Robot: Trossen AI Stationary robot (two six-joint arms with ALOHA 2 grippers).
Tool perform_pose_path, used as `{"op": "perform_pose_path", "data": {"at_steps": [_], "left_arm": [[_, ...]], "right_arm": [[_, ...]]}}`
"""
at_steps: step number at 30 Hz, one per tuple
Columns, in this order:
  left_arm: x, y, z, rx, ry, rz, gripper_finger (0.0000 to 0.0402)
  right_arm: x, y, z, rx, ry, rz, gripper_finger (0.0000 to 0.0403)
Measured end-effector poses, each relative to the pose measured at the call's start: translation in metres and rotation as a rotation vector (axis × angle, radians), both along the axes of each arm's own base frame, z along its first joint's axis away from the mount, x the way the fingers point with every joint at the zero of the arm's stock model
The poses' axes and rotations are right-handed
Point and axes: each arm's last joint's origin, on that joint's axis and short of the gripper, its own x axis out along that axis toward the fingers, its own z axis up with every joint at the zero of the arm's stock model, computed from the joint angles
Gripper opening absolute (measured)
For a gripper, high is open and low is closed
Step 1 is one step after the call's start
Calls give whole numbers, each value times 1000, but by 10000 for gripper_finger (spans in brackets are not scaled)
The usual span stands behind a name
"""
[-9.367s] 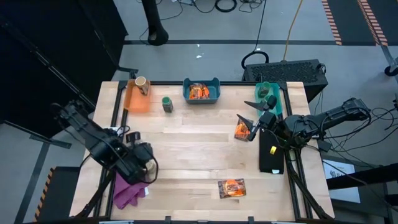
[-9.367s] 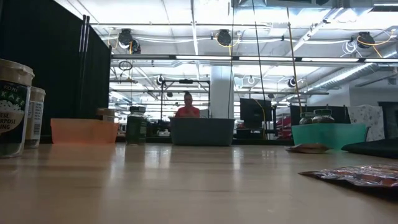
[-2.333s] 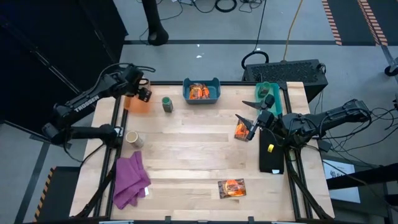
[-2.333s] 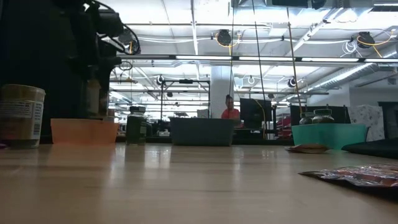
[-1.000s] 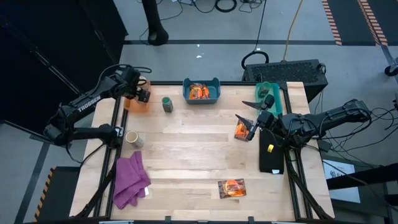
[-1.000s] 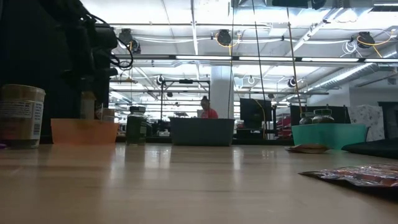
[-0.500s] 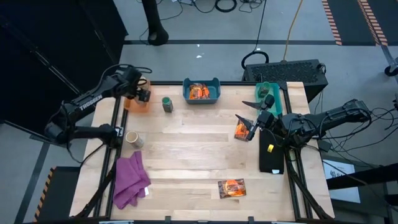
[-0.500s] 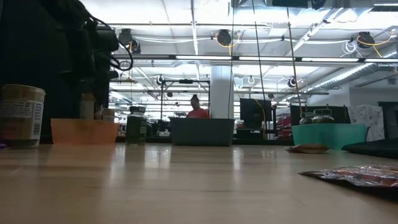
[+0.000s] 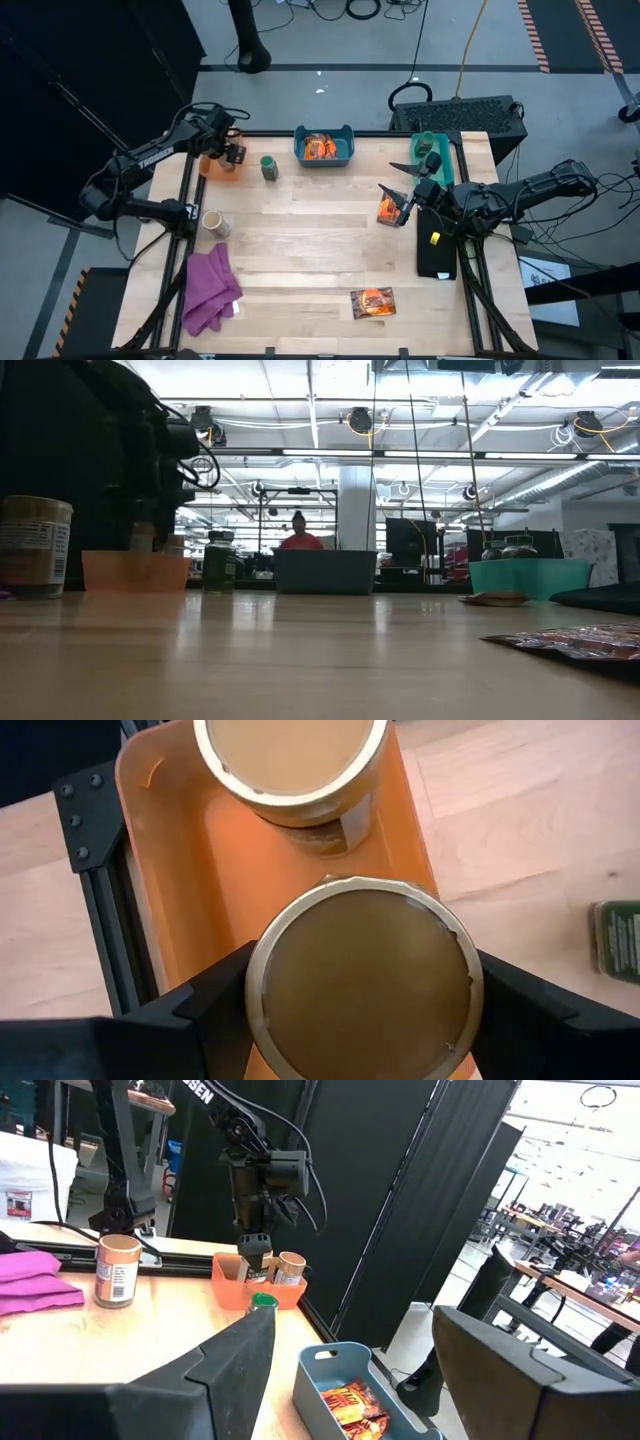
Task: Sort spices by type
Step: Put the bottom gold seasoning bottle into the orange bin, then put the top orange seasoning into the dark blue bin
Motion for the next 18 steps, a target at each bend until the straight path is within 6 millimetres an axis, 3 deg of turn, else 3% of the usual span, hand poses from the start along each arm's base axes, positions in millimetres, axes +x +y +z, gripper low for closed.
{"op": "perform_pose_path", "data": {"at_steps": [3, 9, 18], "left_arm": [[1, 3, -1, 17, 3, 5, 284], [3, 5, 0, 40, -7, 6, 356], [1, 2, 5, 16, 19, -19, 368]], "right_arm": [[0, 0, 0, 0, 0, 0, 254], [0, 0, 0, 0, 0, 0, 254], [0, 0, 0, 0, 0, 0, 254]]}}
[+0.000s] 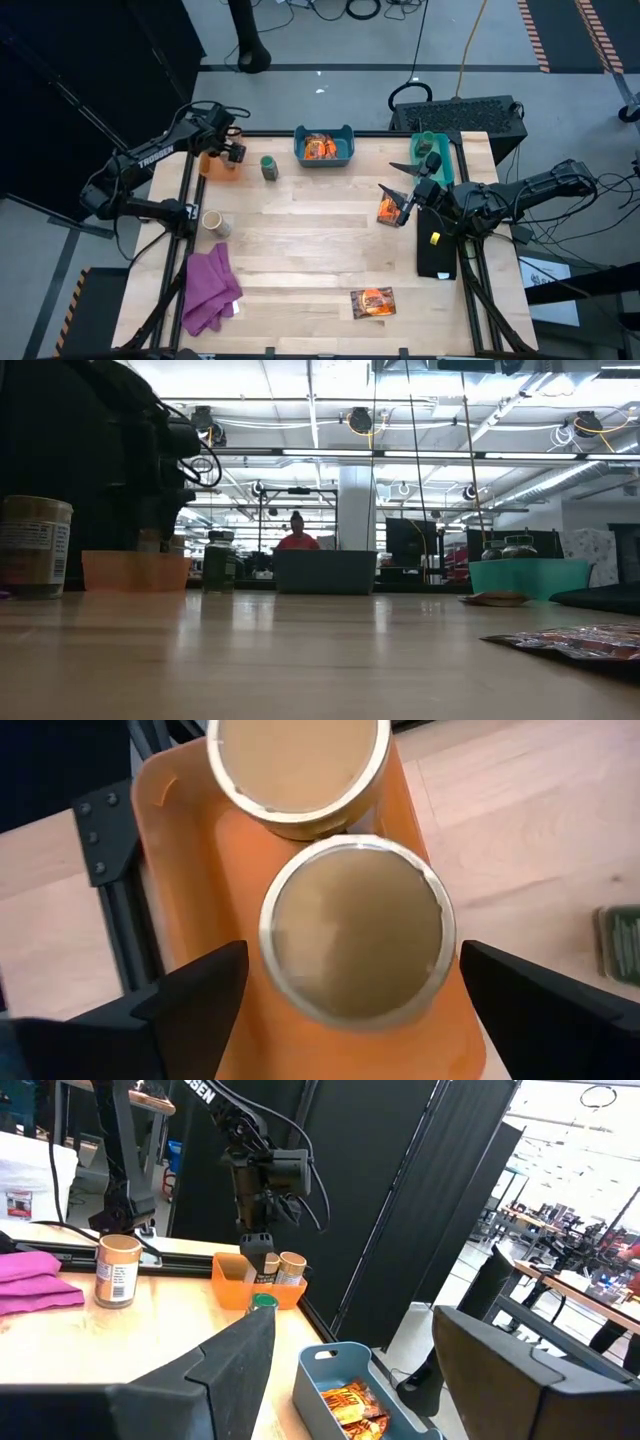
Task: Sort spices by type
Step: Put the top orange seasoning into the dark blue bin
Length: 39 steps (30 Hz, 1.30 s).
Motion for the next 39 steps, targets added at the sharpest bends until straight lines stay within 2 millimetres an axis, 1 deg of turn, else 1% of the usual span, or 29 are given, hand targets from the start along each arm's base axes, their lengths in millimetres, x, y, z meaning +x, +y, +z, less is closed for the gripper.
{"op": "perform_pose_path", "data": {"at_steps": [3, 6, 9, 12, 15, 17, 20, 25, 30, 34, 39], "left_arm": [[-1, -1, 12, -15, 10, -1, 369], [-3, -5, 29, -8, 4, -2, 369], [-2, -13, 43, 28, -30, -32, 370], [6, -28, 55, 47, -165, -133, 370], [20, -47, 66, 76, -305, -259, 370], [31, -61, 72, 101, -368, -331, 370], [47, -84, 79, 141, -419, -410, 370], [73, -119, 80, 209, -438, -492, 370], [94, -150, 74, 280, -412, -567, 370], [108, -174, 68, 322, -389, -648, 370], [120, -198, 59, 339, -365, -747, 370]], "right_arm": [[0, 0, 0, 0, 0, 0, 254], [0, 0, 0, 0, 0, 0, 254], [0, 0, 0, 0, 0, 0, 254], [0, 0, 0, 0, 0, 0, 254], [0, 0, 0, 0, -1, 0, 254], [0, 0, 0, 0, -1, 0, 254], [0, 0, 0, 3, -3, -1, 254], [0, 0, 0, 6, -5, -1, 254], [0, 0, 1, 19, -19, -5, 254], [-1, -1, 0, 28, -22, -64, 254], [2, 1, -2, 48, -12, -47, 254]]}}
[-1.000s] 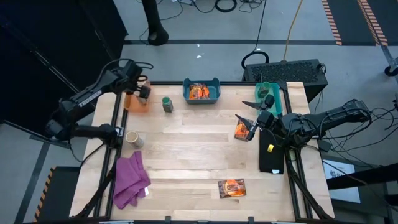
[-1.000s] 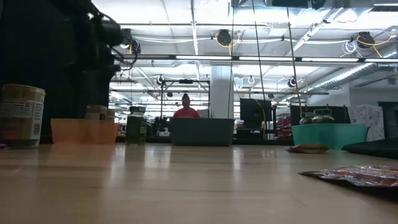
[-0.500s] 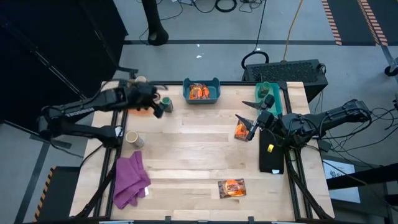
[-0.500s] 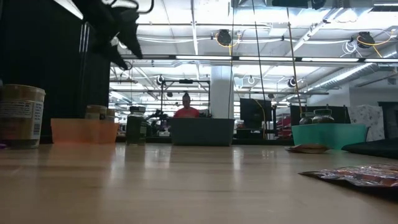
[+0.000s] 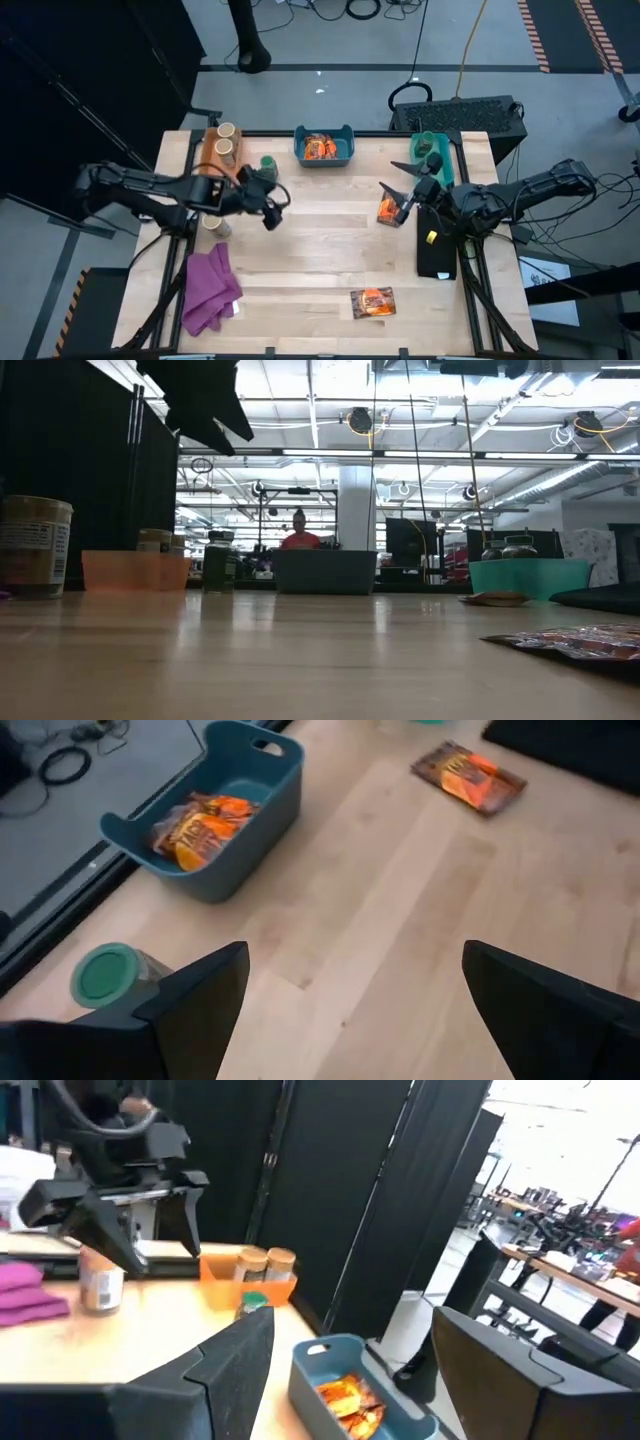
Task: Sort spices by type
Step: Put the top orange seasoning into the dark blue bin
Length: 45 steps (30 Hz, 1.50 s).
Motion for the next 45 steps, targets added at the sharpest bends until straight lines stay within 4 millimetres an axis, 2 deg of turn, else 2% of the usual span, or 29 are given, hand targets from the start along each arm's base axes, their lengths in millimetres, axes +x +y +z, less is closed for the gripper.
{"op": "perform_pose_path", "data": {"at_steps": [4, 8, 15, 22, 26, 38, 45], "left_arm": [[5, -13, -7, 75, 27, -6, 370], [5, -15, -7, 151, 39, 12, 371], [4, -13, -6, 260, 63, 42, 370], [4, -12, -5, 339, 92, 52, 370], [3, -11, -5, 392, 128, 24, 370], [3, -4, -4, 512, 207, 33, 370], [0, -4, -6, 518, 242, 25, 370]], "right_arm": [[12, 6, -1, 25, 64, 8, 254], [29, 10, -5, 96, 199, -23, 254], [56, -3, -17, 436, 504, -125, 254], [69, -19, -62, 693, 899, -164, 254], [70, -26, -88, 773, 1033, -221, 254], [77, -53, -143, 833, 1208, -321, 254], [78, -57, -172, 838, 1227, -294, 253]]}}
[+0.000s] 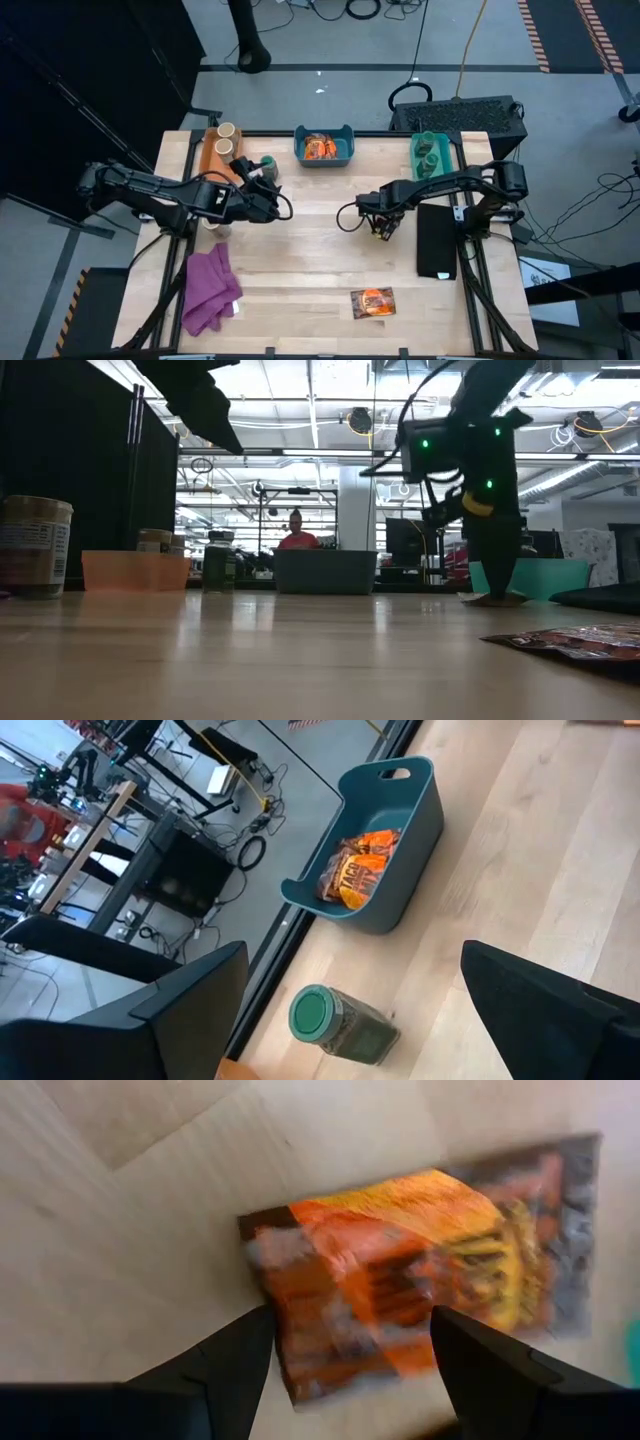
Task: Sort spices by type
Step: Put the top orange seasoning into the dark blue bin
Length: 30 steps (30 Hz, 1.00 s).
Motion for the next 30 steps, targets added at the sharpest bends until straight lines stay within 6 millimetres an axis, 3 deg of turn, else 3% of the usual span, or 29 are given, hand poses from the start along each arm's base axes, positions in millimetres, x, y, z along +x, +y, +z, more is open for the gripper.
{"op": "perform_pose_path", "data": {"at_steps": [6, 15, 19, 24, 30], "left_arm": [[0, 0, 0, -1, 4, 2, 370], [0, 0, 0, -1, 4, 2, 370], [0, 0, 0, -1, 4, 2, 370], [0, 0, 0, -9, -8, 10, 370], [-1, 0, 0, -12, -11, 13, 370]], "right_arm": [[-1, 0, -8, 7, -1, -14, 217], [0, 1, -8, 12, -11, -19, 71], [0, 1, -7, 13, -8, 2, 27], [7, 0, 3, -12, 7, 43, 20], [36, -6, 36, -72, -138, 126, 23]]}}
